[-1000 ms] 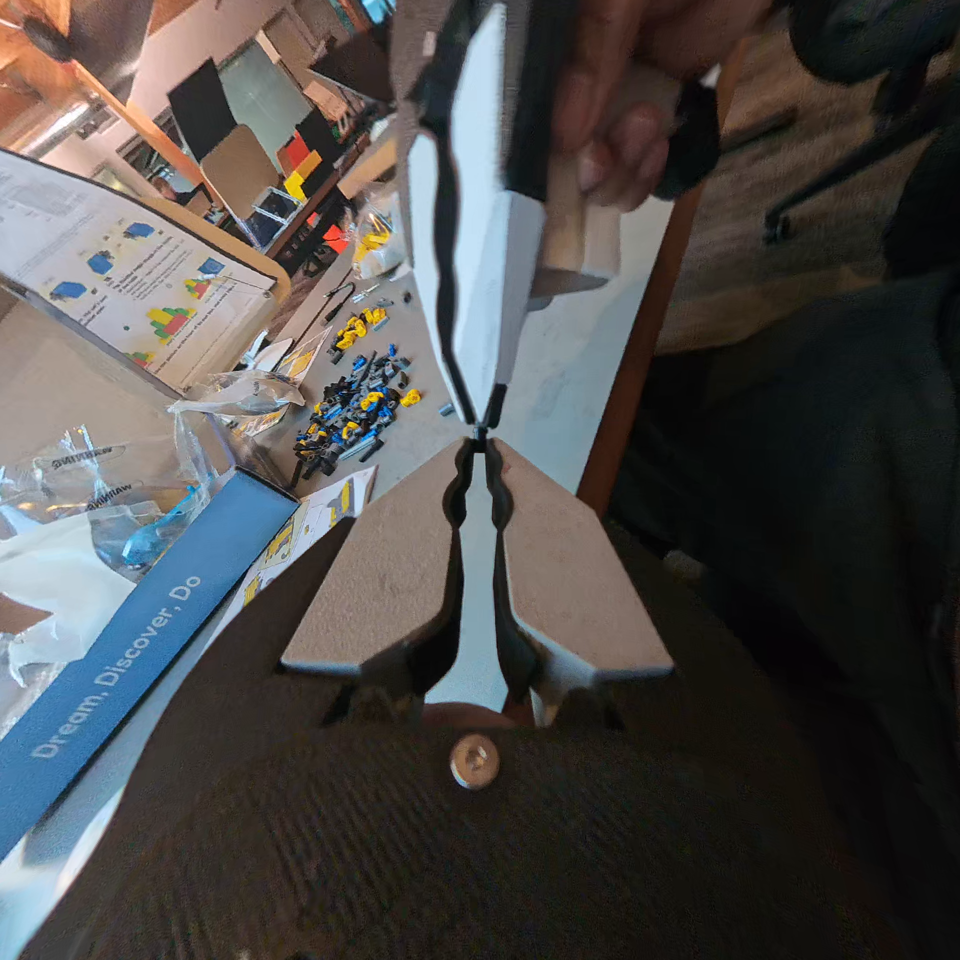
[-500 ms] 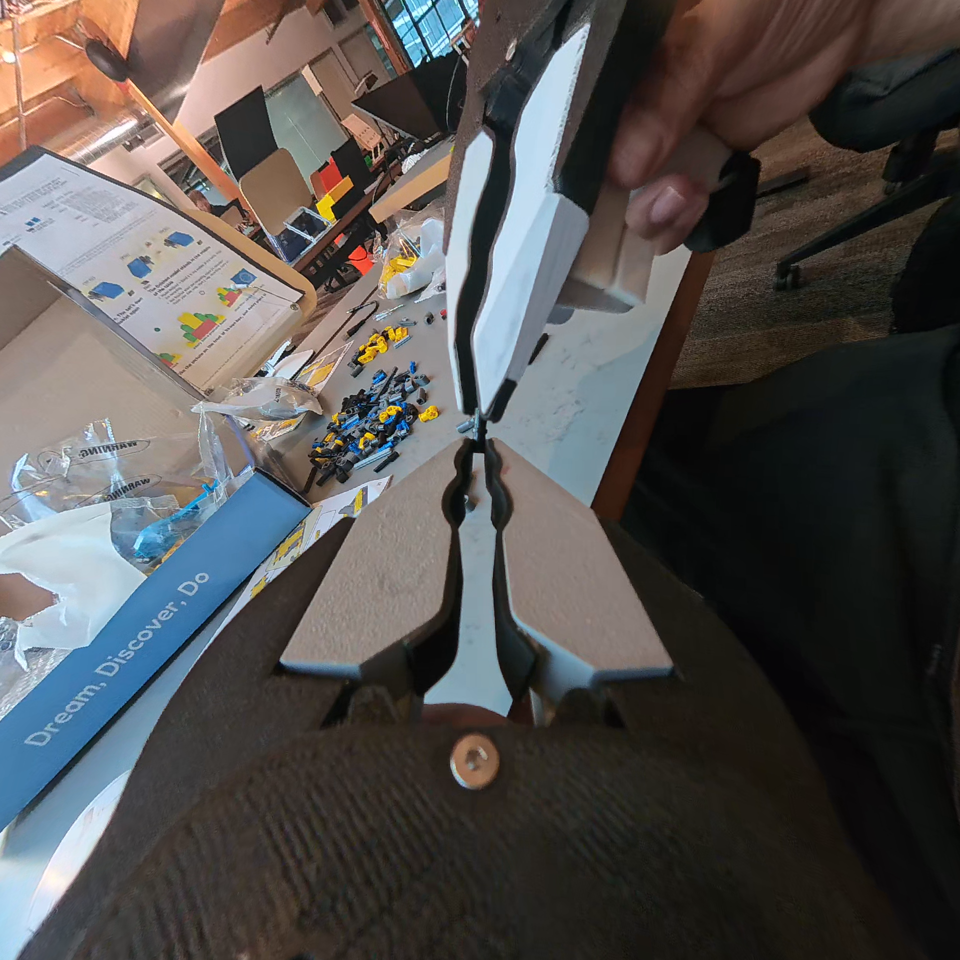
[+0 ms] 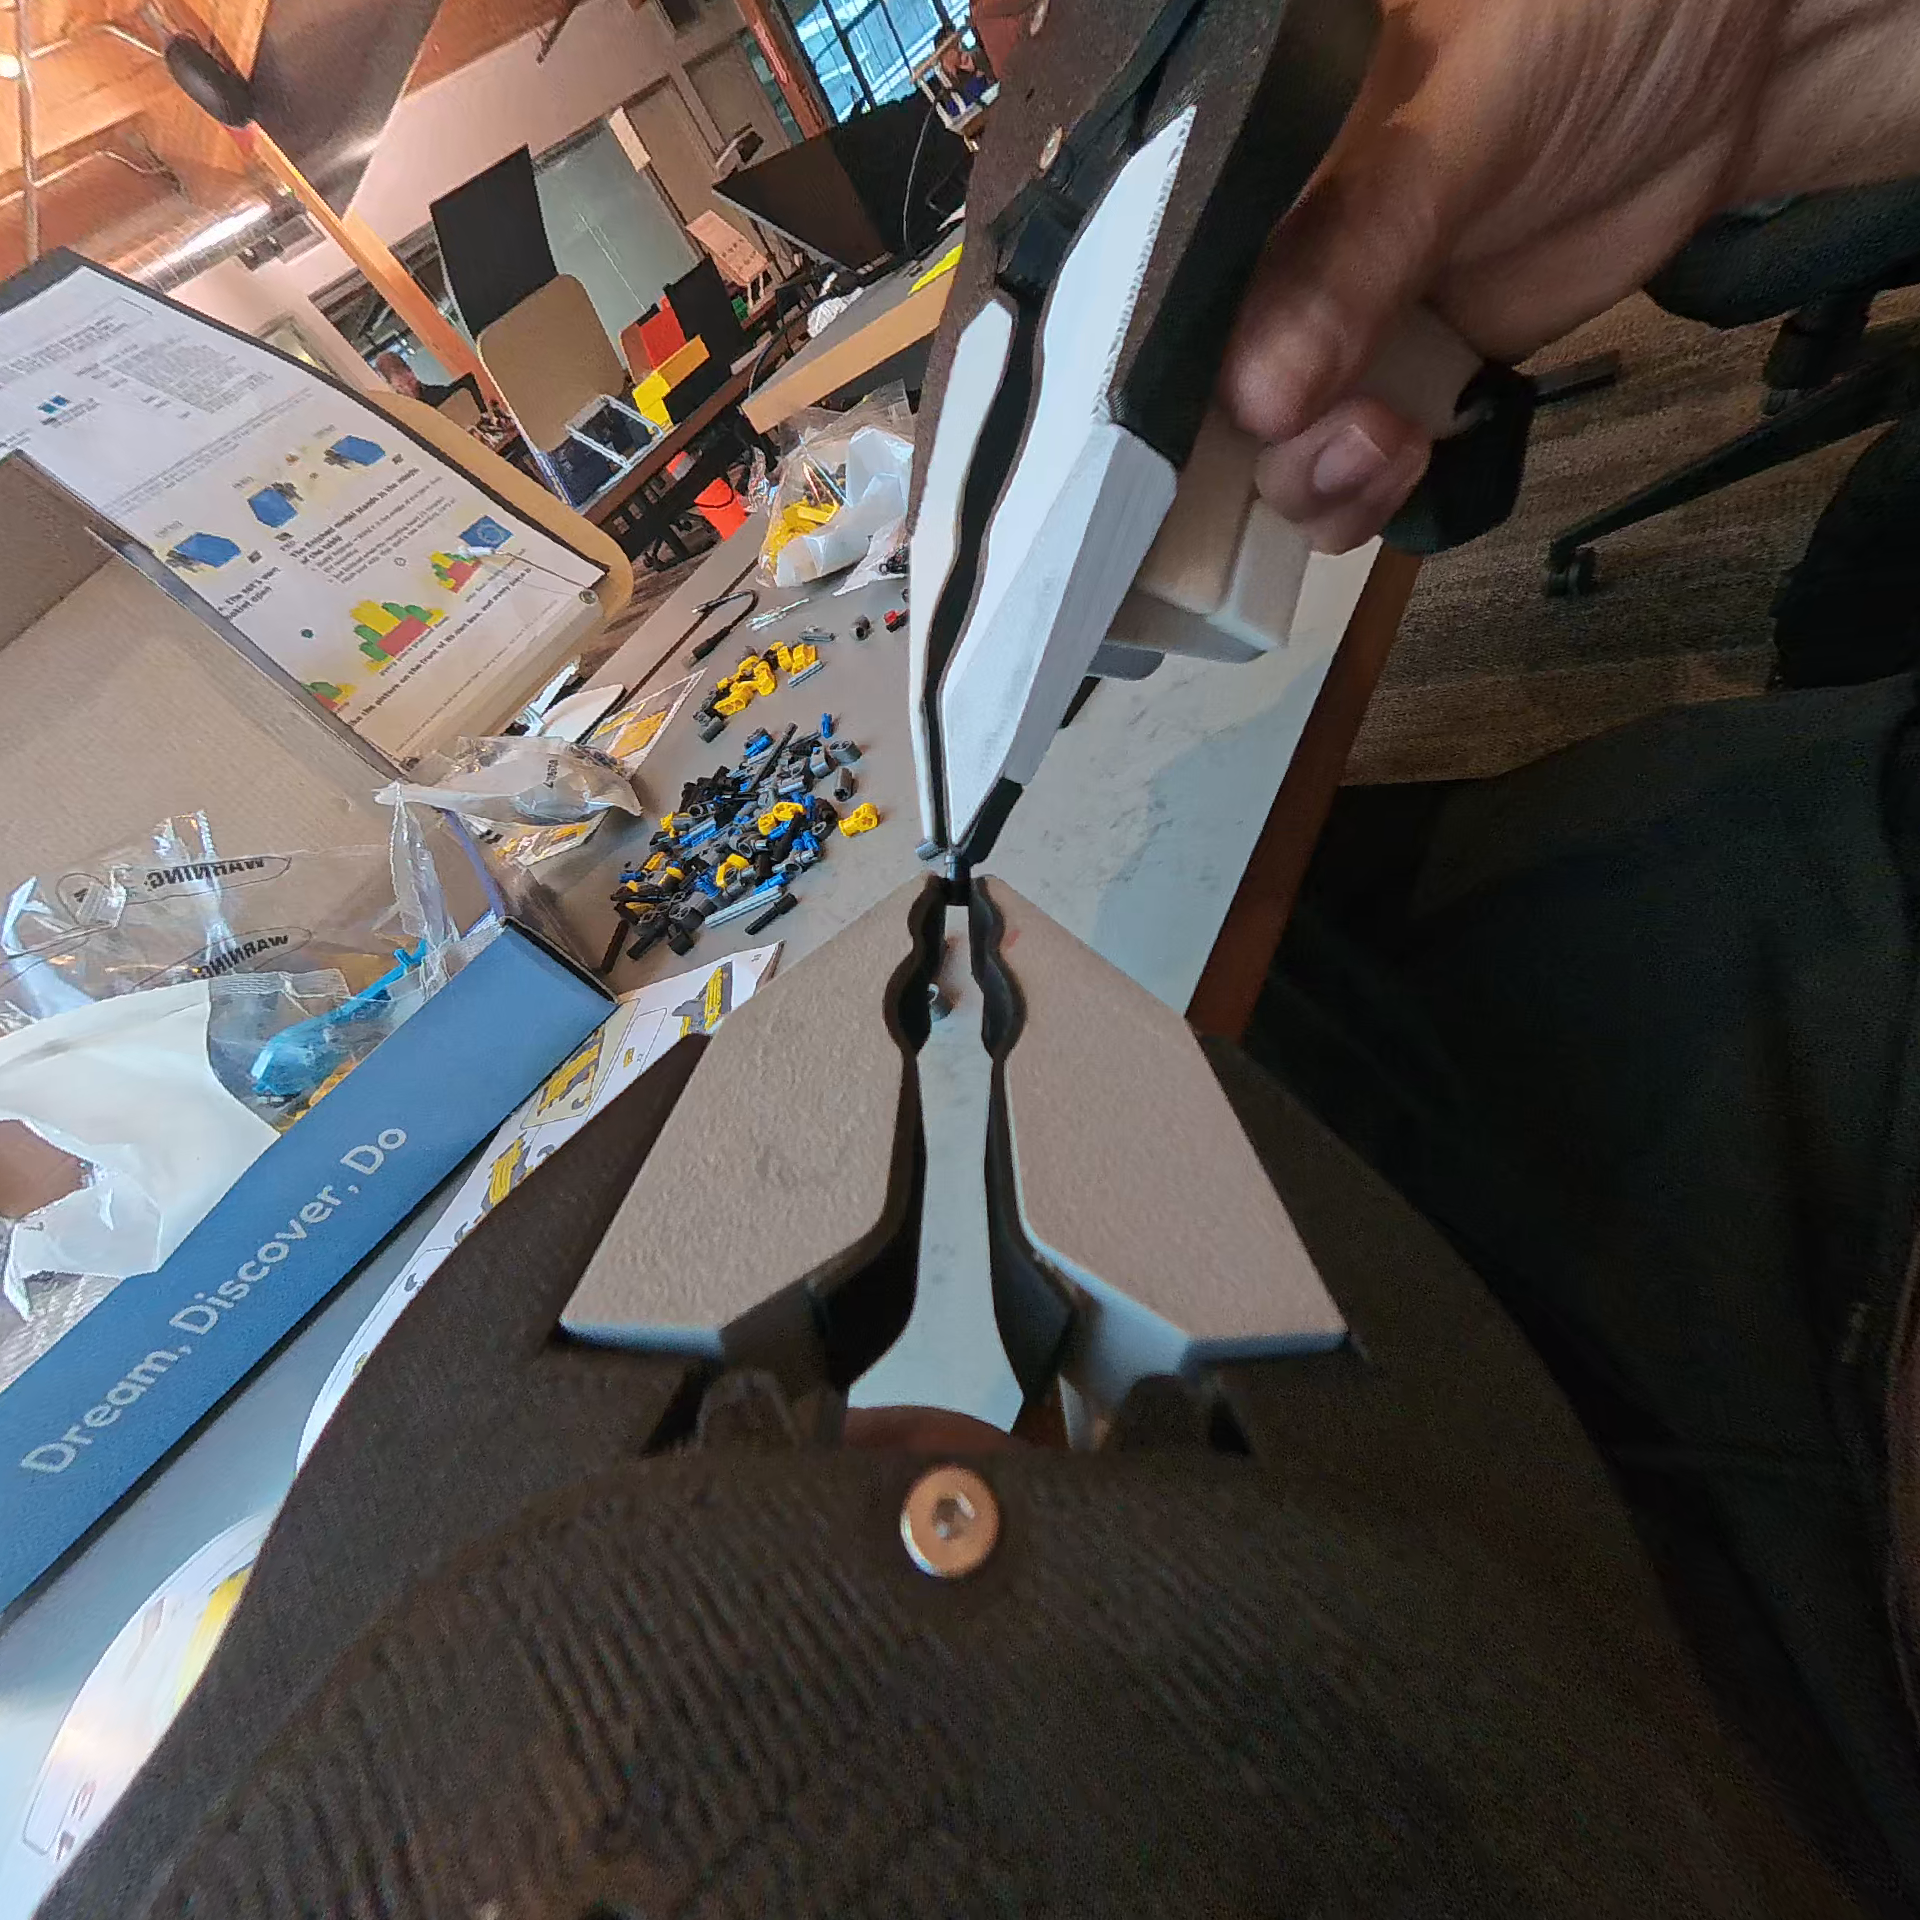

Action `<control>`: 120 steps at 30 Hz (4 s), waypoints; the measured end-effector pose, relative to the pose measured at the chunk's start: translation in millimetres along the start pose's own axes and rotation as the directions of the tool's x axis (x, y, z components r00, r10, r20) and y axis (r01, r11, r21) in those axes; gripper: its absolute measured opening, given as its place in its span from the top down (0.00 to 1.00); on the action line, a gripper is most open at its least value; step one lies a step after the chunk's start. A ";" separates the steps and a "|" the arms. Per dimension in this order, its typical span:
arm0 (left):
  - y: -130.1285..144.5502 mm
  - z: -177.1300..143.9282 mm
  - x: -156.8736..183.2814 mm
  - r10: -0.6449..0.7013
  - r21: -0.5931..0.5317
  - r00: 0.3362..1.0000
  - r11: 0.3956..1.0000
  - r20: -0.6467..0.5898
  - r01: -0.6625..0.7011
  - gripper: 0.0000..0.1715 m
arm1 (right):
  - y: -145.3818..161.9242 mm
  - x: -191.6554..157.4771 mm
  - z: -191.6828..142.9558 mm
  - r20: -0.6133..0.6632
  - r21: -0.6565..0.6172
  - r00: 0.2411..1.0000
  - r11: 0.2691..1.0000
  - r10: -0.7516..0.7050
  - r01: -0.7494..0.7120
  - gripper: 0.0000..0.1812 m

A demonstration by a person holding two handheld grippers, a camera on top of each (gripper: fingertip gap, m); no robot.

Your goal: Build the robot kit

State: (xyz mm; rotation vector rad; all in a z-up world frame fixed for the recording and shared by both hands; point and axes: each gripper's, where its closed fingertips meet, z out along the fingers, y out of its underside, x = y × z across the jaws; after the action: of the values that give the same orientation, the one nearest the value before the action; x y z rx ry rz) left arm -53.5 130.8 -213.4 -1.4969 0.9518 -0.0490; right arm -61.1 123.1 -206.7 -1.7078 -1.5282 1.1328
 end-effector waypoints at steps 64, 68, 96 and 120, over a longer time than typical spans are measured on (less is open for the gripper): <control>39.4 14.2 29.7 -0.288 -0.194 0.930 0.949 -0.226 0.247 0.92 | 44.4 66.3 3.7 -0.108 0.012 0.974 0.979 0.201 -0.201 0.98; 38.9 13.9 29.5 -0.303 -0.193 0.924 0.946 -0.234 0.261 0.92 | 45.3 64.7 5.5 -0.074 0.013 0.969 0.971 0.237 -0.237 0.98; 70.2 57.2 -13.7 -0.316 -0.461 0.899 0.874 -0.301 0.153 0.85 | 34.7 86.8 6.3 -0.123 -0.342 0.991 0.940 -0.054 0.009 0.98; 69.0 52.7 -7.6 -0.281 -0.437 0.896 0.893 -0.344 0.112 0.93 | 29.2 87.2 6.2 -0.169 -0.247 0.985 0.965 0.046 -0.088 0.98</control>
State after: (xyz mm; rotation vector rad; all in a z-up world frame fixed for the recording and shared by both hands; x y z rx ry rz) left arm -65.0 187.6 -278.4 -2.0234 1.1778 -0.3384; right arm -53.6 202.3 -253.1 -1.9827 -1.5769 0.8338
